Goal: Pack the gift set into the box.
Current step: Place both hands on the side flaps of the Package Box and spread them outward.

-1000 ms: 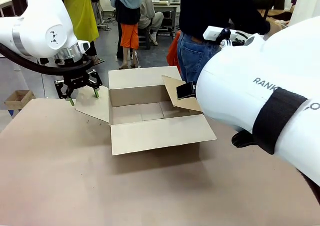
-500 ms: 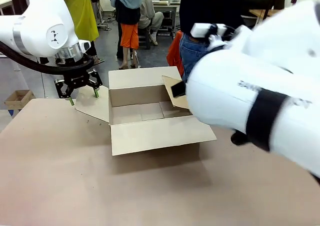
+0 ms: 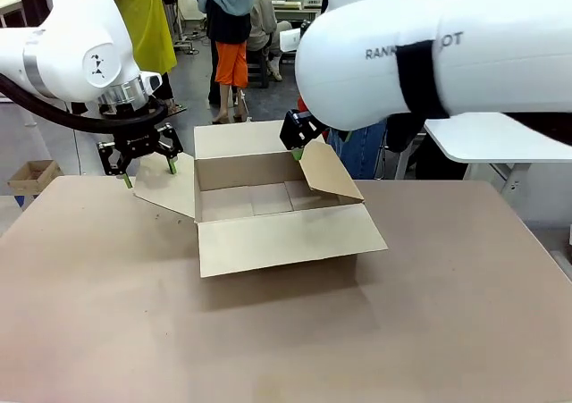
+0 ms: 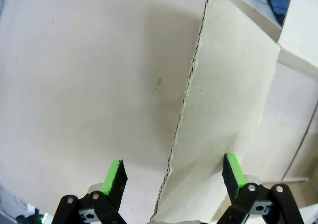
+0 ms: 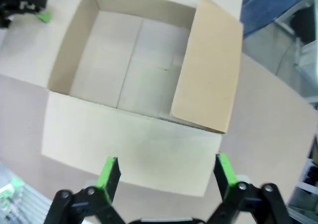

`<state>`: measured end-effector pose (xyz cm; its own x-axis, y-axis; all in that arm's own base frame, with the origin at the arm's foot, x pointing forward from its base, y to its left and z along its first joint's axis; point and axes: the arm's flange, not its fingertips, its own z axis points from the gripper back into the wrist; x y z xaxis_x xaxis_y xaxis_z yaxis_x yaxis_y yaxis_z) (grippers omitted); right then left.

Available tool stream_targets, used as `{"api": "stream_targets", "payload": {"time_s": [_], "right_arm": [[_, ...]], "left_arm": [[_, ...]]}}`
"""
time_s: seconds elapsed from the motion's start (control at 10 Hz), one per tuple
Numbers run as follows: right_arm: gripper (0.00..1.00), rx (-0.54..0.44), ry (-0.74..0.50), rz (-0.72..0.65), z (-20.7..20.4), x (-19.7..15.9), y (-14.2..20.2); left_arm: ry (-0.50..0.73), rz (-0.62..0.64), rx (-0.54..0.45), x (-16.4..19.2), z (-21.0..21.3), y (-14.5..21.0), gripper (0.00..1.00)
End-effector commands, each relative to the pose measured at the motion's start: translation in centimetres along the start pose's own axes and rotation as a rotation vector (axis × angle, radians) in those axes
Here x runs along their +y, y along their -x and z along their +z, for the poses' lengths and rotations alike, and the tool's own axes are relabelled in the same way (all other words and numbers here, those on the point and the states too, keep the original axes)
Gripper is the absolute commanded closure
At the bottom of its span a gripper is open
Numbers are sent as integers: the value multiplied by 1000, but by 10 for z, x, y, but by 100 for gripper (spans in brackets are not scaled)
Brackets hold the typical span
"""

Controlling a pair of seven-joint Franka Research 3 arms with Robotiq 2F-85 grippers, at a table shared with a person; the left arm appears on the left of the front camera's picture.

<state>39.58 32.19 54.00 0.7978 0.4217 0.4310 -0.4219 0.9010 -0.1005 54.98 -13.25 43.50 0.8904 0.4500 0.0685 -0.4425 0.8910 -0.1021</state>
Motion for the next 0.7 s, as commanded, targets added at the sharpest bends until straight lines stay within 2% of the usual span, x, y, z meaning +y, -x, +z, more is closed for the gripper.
{"api": "stream_targets", "payload": {"time_s": [0.0, 0.1, 0.2, 0.3, 0.4, 0.6], "right_arm": [[0, -58, -39, -4, 14, -5, 10], [0, 0, 0, 0, 0, 0, 0], [0, 58, 34, -4, -18, 8, -26], [0, 75, 61, 34, -36, 21, -59], [0, 146, 153, 10, -53, 29, -91], [0, 217, 145, -53, -88, 32, -120]], "left_arm": [[-13, 10, -6, 0, 3, 1, 0], [-13, 10, -6, 0, 3, 1, 0], [-13, 10, -6, 0, 3, 1, 0], [-13, 10, -6, 0, 3, 1, 0], [-13, 10, -6, 0, 3, 1, 0], [-13, 10, -6, 0, 3, 1, 0]]}}
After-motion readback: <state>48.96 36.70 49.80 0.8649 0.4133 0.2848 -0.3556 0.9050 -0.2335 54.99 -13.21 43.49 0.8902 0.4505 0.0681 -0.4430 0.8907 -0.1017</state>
